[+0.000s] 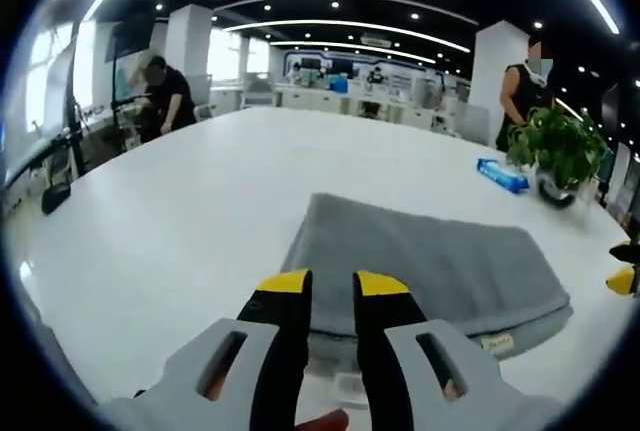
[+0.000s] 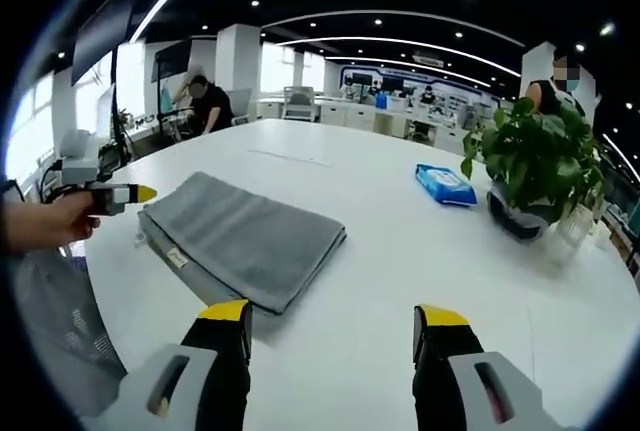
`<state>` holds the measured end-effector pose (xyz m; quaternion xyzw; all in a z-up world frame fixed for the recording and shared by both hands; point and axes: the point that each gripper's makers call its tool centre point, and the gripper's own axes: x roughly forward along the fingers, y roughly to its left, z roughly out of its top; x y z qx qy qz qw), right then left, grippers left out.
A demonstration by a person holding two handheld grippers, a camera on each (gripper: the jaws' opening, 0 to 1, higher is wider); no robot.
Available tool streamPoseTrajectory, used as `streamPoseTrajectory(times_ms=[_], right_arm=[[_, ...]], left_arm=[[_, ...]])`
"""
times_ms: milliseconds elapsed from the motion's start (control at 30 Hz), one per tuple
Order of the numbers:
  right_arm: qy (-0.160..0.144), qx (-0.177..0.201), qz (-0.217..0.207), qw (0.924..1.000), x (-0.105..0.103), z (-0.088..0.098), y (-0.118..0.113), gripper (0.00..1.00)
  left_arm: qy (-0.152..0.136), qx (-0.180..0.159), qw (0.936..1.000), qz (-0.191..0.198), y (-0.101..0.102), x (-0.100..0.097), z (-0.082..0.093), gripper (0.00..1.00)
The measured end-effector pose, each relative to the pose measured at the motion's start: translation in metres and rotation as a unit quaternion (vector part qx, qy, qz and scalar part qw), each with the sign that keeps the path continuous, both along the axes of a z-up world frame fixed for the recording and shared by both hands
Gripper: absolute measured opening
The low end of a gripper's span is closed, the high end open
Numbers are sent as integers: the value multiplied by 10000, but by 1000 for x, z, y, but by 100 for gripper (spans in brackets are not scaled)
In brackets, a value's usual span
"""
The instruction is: Open the folded towel by lifting each exposed corner and separating the folded layers until the towel lies flat within the target outline without major curled edges
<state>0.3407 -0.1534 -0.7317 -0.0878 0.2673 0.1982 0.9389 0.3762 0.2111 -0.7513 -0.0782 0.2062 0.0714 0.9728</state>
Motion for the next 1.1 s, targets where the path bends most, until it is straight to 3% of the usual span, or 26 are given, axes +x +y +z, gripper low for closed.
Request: streamPoseTrajectory(times_ms=[167,267,533,633,700,967,1100], right_arm=[[164,542,-11,9984,4,0,8,63],[212,561,119,9981,13,-2,15,61],[172,95,1099,9937,55,0,54,61],[213,220,1172,9926,64,-4,65,61],[304,312,1252,9912,67,-9,71,61],[531,343,1486,9869,89,-24,83,62],[666,410,1597,9841,96,-33,88,63]], left_arm=[[81,-31,10000,12,0,-1,-5,16],[109,-87,9999,27,1,0,-7,18],[173,-221,9995,-129,-4,3,-14,20],[191,-258,9993,-196,-7,5,-17,22],[256,-91,9992,-286,-8,4,-20,23],[467,-110,9980,-417,-16,1,-40,25],[429,-6,9977,-518,-19,-2,-40,28]])
